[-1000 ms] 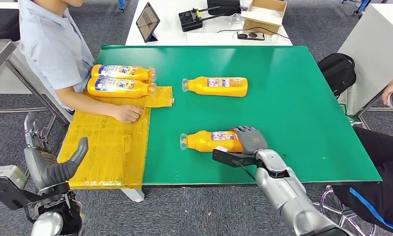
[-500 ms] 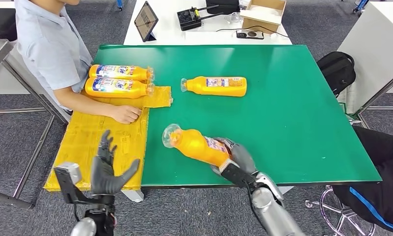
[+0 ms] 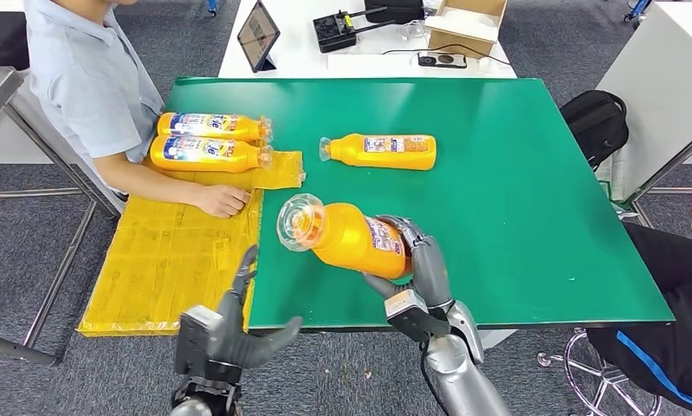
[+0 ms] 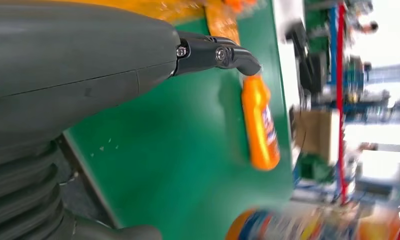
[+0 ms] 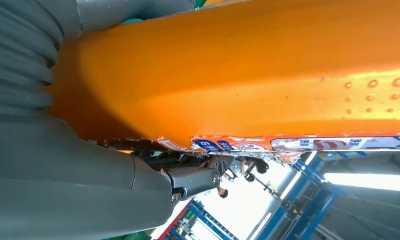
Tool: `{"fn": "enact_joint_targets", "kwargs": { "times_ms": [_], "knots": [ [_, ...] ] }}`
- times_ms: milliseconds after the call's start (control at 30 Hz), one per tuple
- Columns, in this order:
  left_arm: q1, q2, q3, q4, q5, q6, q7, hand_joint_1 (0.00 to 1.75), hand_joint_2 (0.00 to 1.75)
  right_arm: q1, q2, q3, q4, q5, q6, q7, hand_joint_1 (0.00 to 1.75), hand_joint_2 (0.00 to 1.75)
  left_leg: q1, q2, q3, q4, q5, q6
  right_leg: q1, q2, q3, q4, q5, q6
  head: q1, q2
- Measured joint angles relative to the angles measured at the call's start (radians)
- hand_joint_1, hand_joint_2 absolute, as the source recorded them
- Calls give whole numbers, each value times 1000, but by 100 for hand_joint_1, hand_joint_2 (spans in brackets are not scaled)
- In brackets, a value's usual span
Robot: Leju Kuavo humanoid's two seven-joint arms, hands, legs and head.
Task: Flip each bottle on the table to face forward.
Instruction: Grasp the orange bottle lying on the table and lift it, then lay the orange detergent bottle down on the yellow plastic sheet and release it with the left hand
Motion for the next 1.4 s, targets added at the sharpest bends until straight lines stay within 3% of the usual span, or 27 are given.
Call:
{"fn": "enact_joint_targets", "kwargs": {
  "times_ms": [300, 400, 667, 900, 1367, 1400],
  "knots": [
    [-33, 0, -40, 25, 66, -52, 42, 0, 175, -35, 53, 59, 70, 26, 72, 58, 151, 175, 0, 0, 0, 0, 0, 0, 0, 0, 0, 0, 0, 0, 0, 0],
    [-51, -14, -37, 25, 98, -45, 41, 0, 175, -48, 85, 106, 130, 36, 62, 63, 157, 175, 0, 0, 0, 0, 0, 0, 0, 0, 0, 0, 0, 0, 0, 0],
    [-69, -28, -34, 21, 289, -87, 73, 0, 175, -82, 124, 162, 230, 26, -39, 47, 151, 175, 0, -1, -1, 0, 0, 0, 0, 0, 0, 0, 0, 0, 0, 0],
    [-92, -29, -40, 16, 258, -32, 67, 0, 175, -90, 153, 201, 295, 20, -60, 33, 150, 175, 0, 0, -1, 0, 0, 0, 0, 0, -1, 0, 0, 0, 0, 0],
    [-99, -32, -44, 14, 319, -46, 61, 1, 175, -114, 167, 227, 359, 12, -82, 26, 152, 175, 0, 0, -1, 0, 0, 0, 0, 0, -1, 0, 0, 0, 0, 0],
    [-105, -35, -45, 15, 325, -25, 55, 42, 175, -119, 176, 234, 380, 4, -80, 21, 149, 175, 0, 0, -1, 0, 0, 0, 0, 0, -1, 0, 0, 0, 0, 0]
  ]
}}
